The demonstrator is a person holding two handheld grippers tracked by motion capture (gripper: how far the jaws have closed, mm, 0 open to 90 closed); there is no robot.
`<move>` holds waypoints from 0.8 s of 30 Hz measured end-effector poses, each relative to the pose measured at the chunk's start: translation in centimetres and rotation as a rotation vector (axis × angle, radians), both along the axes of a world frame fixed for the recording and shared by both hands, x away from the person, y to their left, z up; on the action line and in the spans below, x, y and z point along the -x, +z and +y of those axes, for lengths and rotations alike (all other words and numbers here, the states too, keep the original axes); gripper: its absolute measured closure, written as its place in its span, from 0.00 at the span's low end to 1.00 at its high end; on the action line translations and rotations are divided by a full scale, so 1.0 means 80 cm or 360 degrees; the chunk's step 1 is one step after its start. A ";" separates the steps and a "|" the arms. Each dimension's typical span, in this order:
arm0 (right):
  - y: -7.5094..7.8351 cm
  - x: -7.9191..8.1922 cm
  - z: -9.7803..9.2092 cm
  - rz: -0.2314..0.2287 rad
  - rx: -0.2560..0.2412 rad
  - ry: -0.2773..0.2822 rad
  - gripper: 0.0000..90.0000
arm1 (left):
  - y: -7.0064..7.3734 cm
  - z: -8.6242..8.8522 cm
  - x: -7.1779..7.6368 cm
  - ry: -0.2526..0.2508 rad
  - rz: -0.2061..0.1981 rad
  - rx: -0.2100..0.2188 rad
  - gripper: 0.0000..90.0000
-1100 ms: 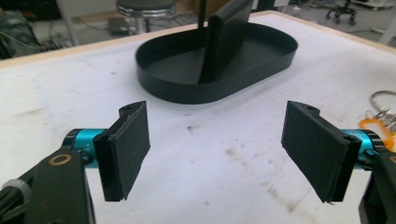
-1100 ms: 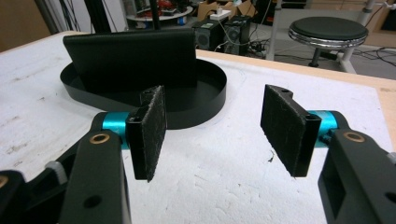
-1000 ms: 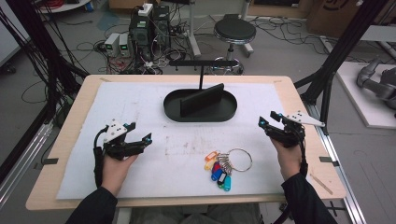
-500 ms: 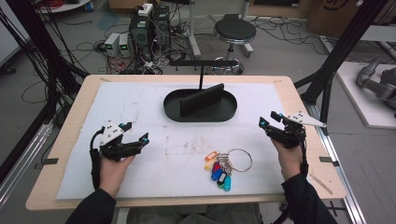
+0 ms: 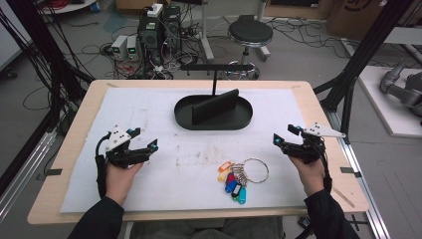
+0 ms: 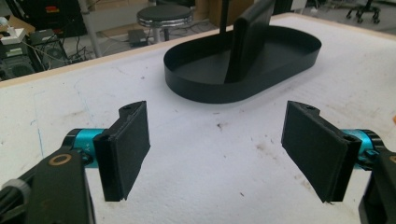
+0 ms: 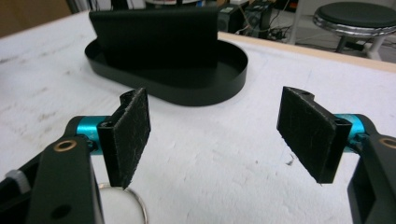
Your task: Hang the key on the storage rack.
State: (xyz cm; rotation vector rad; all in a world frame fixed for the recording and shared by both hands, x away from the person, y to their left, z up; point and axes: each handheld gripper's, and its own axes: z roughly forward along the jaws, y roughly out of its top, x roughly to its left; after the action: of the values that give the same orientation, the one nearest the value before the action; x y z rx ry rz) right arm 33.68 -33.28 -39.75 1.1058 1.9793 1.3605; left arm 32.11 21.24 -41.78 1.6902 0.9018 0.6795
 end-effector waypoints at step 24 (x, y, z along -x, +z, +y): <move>-0.046 -0.003 0.035 0.0372 0.0282 0.0367 0.70 | -0.005 -0.009 -0.006 -0.0040 0.0048 -0.0030 0.27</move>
State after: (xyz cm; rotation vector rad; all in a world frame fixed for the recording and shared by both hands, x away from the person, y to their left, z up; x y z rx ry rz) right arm 33.93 -30.47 -43.42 1.0171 2.4089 1.1794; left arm 32.57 20.54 -42.21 1.7297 0.8961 0.6492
